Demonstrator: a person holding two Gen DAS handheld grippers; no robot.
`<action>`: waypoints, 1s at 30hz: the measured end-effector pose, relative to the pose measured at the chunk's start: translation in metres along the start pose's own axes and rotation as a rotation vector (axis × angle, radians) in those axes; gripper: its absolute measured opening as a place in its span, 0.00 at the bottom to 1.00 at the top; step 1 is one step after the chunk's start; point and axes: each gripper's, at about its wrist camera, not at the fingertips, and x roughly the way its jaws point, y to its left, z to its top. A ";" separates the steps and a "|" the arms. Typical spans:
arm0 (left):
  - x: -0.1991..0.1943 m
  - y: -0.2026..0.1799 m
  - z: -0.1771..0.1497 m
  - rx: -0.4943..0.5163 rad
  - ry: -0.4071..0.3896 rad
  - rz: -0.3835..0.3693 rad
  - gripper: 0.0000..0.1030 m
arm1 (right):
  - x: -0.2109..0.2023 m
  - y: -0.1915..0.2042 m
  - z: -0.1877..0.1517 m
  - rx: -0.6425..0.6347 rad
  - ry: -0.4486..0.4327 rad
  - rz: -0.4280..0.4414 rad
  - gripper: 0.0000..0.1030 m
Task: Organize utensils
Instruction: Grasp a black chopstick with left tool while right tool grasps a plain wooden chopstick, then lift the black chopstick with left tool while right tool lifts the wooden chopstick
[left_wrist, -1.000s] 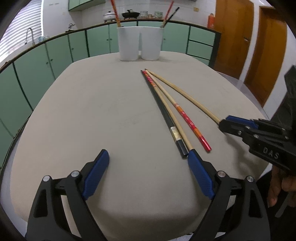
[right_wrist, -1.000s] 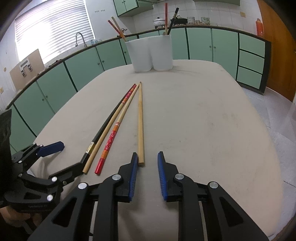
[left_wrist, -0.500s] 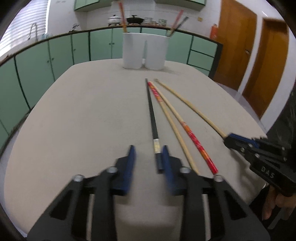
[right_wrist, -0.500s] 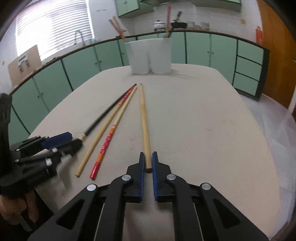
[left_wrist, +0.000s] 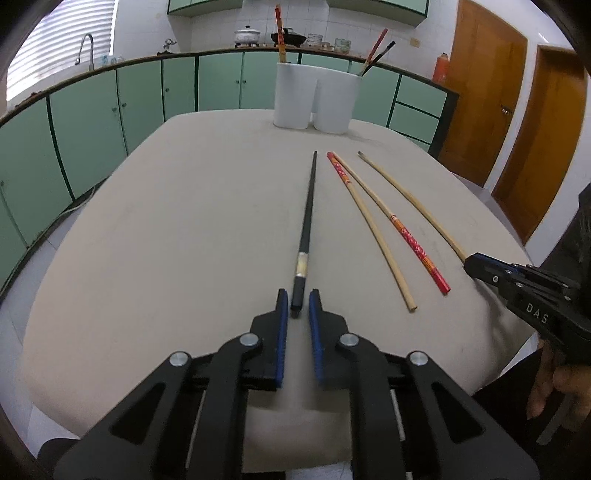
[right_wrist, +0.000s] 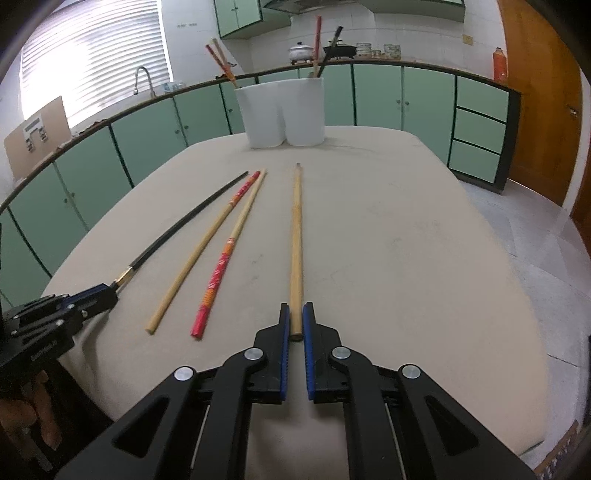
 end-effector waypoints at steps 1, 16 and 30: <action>0.001 0.001 0.000 0.000 0.004 -0.005 0.16 | 0.000 0.001 -0.001 -0.003 -0.001 -0.003 0.09; 0.010 -0.005 0.002 0.032 -0.021 -0.069 0.06 | 0.000 0.009 -0.003 -0.037 -0.018 -0.029 0.10; -0.056 -0.003 0.036 -0.061 -0.084 -0.105 0.06 | -0.058 0.016 0.009 -0.015 -0.061 0.025 0.08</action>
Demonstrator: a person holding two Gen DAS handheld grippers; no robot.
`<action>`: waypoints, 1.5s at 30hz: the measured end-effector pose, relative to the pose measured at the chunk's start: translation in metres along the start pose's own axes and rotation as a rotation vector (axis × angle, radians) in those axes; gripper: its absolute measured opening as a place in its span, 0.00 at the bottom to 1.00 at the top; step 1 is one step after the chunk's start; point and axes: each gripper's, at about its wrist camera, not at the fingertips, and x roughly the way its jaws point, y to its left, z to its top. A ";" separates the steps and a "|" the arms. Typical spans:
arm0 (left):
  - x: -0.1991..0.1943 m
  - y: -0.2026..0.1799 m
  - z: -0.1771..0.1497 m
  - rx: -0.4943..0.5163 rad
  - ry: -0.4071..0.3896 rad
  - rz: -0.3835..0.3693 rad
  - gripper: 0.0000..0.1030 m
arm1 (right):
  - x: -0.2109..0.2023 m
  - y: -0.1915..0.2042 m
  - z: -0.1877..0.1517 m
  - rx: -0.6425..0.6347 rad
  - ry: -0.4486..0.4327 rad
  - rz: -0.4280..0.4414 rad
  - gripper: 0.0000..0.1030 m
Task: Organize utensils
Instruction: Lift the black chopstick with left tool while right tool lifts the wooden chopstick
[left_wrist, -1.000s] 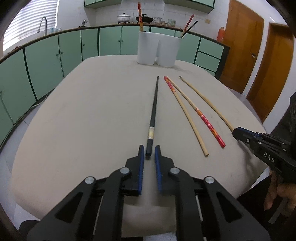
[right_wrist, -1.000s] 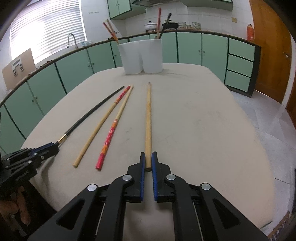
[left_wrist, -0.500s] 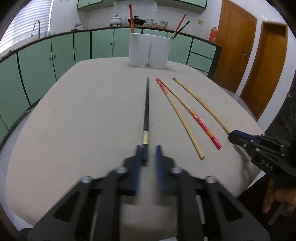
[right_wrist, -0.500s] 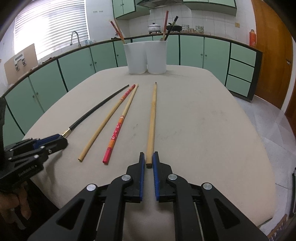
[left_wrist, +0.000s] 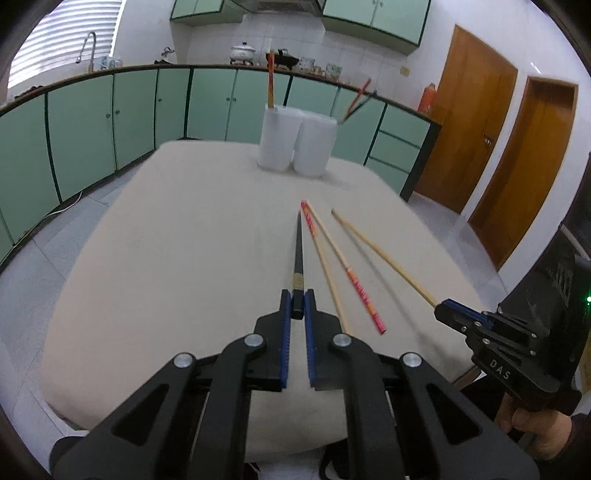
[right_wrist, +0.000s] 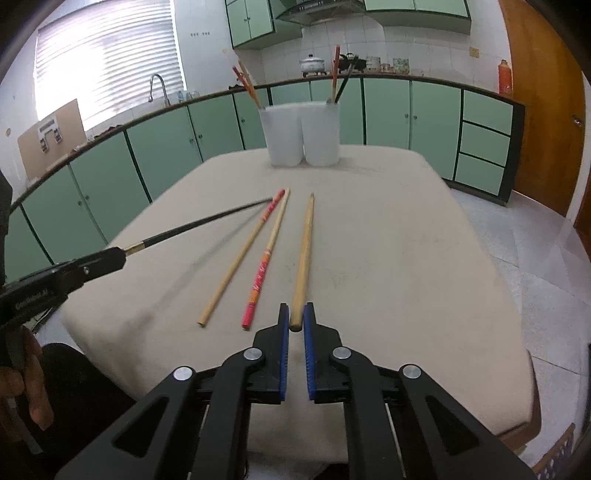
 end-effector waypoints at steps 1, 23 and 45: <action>-0.007 0.000 0.004 -0.002 -0.009 0.002 0.06 | -0.006 0.000 0.003 -0.003 -0.008 0.002 0.08; -0.049 -0.004 0.116 0.118 -0.015 -0.035 0.06 | -0.033 0.002 0.170 -0.140 0.076 0.103 0.07; -0.031 0.007 0.131 0.090 -0.009 -0.069 0.06 | -0.050 -0.078 -0.023 -0.043 0.228 0.057 0.24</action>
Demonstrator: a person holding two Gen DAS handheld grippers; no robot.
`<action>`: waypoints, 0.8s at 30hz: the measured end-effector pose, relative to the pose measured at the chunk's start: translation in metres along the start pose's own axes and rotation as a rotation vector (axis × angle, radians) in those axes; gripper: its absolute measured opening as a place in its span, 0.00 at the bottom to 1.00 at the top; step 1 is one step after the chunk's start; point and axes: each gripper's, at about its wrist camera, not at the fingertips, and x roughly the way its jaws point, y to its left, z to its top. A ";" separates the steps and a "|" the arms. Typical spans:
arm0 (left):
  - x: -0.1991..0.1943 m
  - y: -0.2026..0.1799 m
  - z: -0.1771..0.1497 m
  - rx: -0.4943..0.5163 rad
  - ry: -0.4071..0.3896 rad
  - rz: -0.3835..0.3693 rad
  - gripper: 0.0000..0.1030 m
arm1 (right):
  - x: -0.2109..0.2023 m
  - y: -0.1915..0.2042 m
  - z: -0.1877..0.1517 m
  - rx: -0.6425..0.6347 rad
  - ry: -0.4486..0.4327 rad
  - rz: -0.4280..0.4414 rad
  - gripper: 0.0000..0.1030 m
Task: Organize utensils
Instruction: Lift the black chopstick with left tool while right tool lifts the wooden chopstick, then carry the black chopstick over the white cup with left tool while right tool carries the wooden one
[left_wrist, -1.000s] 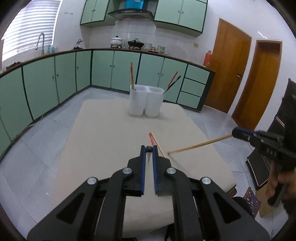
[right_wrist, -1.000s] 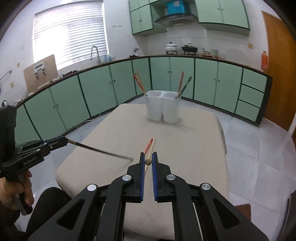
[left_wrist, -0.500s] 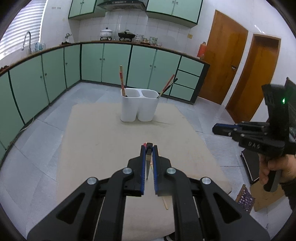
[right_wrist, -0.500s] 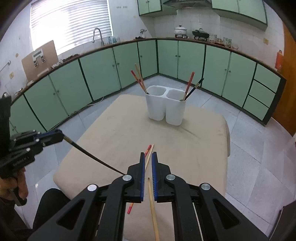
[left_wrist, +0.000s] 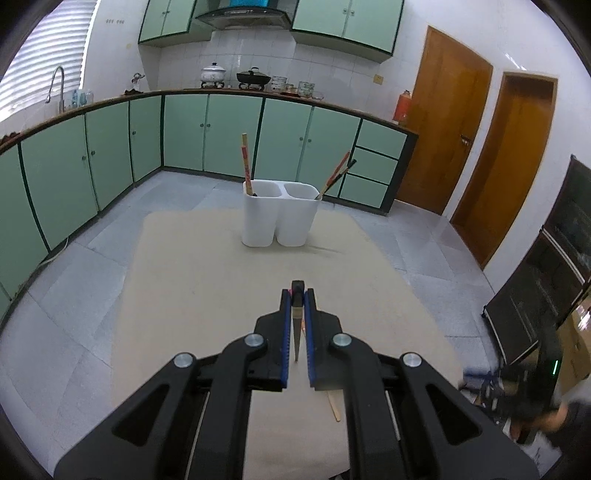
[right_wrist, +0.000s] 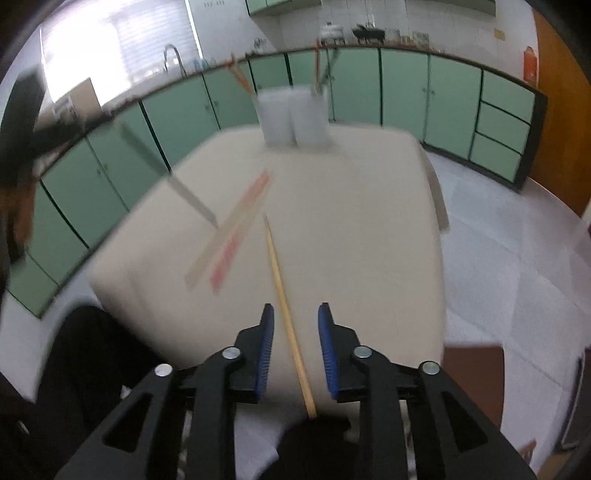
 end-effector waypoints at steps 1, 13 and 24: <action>0.001 0.002 0.001 -0.010 0.001 -0.001 0.06 | 0.001 -0.001 -0.012 0.010 0.013 -0.009 0.24; 0.005 -0.009 0.005 0.010 0.009 0.026 0.06 | 0.027 0.000 -0.028 0.059 0.078 0.018 0.08; 0.005 -0.005 0.006 0.002 0.015 0.031 0.06 | 0.039 -0.008 -0.027 0.094 0.128 0.030 0.07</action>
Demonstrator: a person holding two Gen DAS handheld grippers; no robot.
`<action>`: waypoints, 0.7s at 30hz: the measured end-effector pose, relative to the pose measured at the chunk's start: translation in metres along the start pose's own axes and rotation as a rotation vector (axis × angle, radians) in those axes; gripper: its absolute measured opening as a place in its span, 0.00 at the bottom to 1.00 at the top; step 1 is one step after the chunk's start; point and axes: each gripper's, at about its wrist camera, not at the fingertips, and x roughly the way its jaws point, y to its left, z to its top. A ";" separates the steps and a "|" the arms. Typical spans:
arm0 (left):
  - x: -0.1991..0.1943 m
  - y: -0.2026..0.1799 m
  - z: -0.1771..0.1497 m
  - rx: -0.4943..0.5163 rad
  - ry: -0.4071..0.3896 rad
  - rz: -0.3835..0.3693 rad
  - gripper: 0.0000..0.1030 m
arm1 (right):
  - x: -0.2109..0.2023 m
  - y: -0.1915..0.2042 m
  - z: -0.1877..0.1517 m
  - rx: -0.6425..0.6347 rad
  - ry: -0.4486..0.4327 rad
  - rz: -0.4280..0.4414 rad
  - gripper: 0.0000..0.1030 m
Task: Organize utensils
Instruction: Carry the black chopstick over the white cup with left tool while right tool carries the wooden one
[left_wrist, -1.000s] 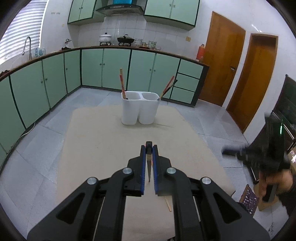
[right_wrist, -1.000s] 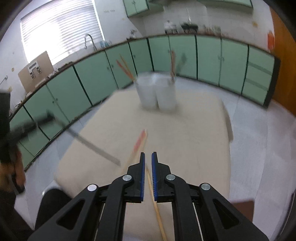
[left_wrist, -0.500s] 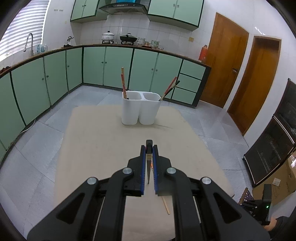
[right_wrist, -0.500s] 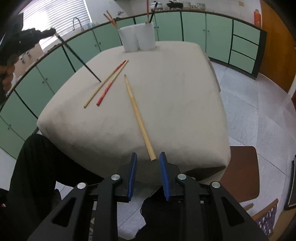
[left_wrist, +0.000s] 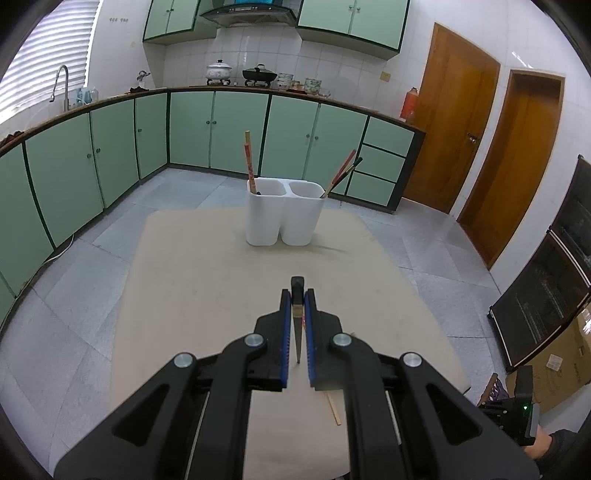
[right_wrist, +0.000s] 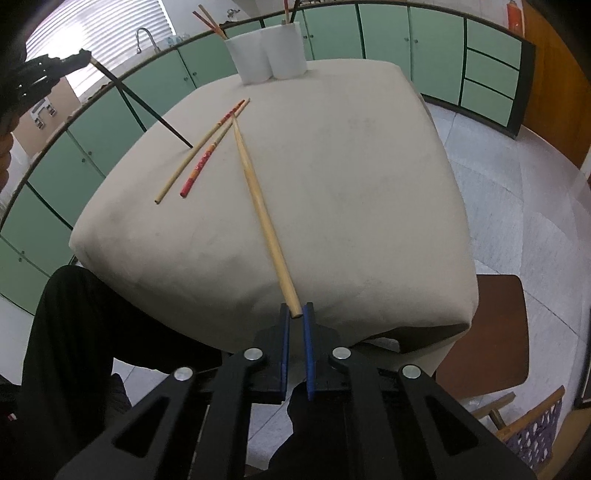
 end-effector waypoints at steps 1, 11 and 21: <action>0.000 0.001 0.000 -0.002 0.001 0.000 0.06 | 0.001 0.000 0.001 0.003 0.003 0.000 0.08; 0.000 0.004 -0.002 -0.004 0.001 0.001 0.06 | -0.005 0.005 0.005 -0.005 -0.030 -0.002 0.08; 0.001 0.004 -0.002 0.007 -0.001 0.009 0.06 | -0.060 0.032 0.042 -0.035 -0.182 0.024 0.07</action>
